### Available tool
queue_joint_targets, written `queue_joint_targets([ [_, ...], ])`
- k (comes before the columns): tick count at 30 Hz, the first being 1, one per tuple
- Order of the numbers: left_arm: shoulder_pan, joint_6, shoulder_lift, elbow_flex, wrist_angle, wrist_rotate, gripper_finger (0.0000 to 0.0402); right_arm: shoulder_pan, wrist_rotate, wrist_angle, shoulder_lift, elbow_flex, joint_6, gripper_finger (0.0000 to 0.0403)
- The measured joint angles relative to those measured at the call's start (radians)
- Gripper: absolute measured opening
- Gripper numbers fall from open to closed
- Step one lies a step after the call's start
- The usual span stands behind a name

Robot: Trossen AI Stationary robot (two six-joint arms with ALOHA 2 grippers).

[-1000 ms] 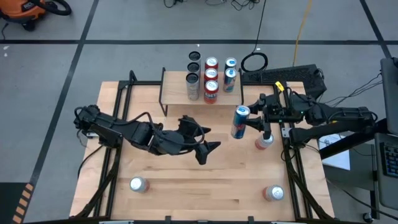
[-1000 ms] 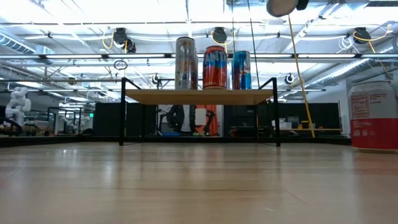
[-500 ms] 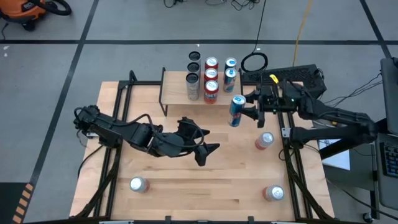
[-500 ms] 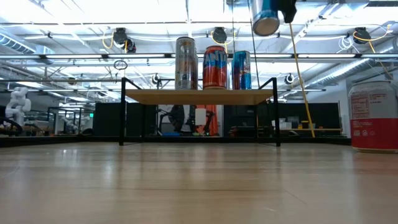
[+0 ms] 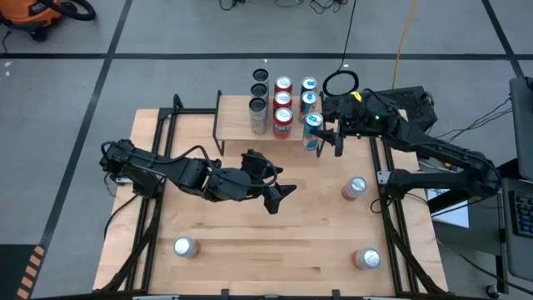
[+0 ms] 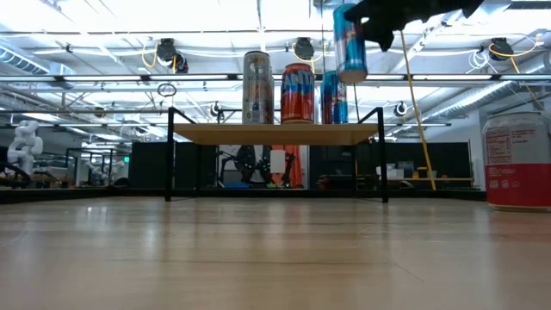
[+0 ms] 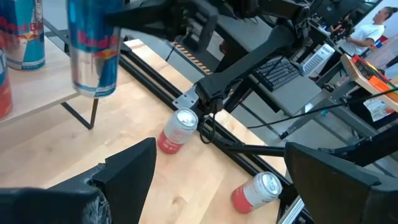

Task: Place canned beverage on shelf
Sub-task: Put the blue soda can aligned with the other blue soda can on the shelf

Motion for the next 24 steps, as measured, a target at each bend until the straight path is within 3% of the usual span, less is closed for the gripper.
queue_joint_targets([
  [13,0.016,-0.006,0.0,0.0,0.0,0.027,0.0357,-0.119,-0.177,0.038,0.098,0.0,-0.048,0.0215],
  [24,0.01,-0.004,0.0,0.0,0.0,0.031,0.0357,-0.21,-0.239,0.045,0.134,0.0,-0.097,0.0215],
])
